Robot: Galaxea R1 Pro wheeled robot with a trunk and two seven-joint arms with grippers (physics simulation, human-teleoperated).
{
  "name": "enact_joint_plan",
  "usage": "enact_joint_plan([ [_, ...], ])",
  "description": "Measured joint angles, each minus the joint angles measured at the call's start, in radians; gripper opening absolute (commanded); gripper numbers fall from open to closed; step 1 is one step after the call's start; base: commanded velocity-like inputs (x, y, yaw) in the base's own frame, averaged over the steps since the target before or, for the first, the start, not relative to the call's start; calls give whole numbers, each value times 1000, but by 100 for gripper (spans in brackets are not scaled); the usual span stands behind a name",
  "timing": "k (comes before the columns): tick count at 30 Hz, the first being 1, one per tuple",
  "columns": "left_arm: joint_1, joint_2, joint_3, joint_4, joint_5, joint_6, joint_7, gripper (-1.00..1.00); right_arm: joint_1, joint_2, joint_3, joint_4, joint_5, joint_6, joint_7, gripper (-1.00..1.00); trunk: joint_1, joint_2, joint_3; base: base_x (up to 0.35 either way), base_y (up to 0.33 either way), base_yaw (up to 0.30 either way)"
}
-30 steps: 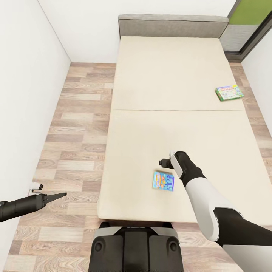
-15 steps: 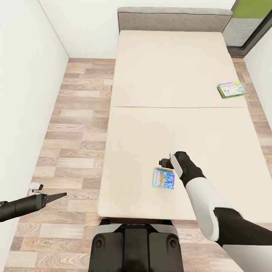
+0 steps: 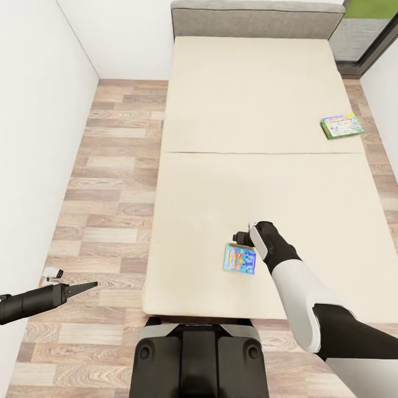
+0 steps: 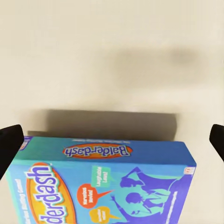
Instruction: Put all the toys in the child's room - the three board games (two on the bed and one on the table), the two jigsaw puzzles on the table, and the tennis ball on the table - inside the toy box on the table in the child's room.
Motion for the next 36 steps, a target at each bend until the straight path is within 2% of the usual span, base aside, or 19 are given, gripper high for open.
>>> enact_joint_plan([
  [36, -1, 0, -1, 28, -2, -1, 2, 100, 0, 2, 1, -2, -2, -1, 5, 100, 0, 0, -8, 0, 0, 0],
])
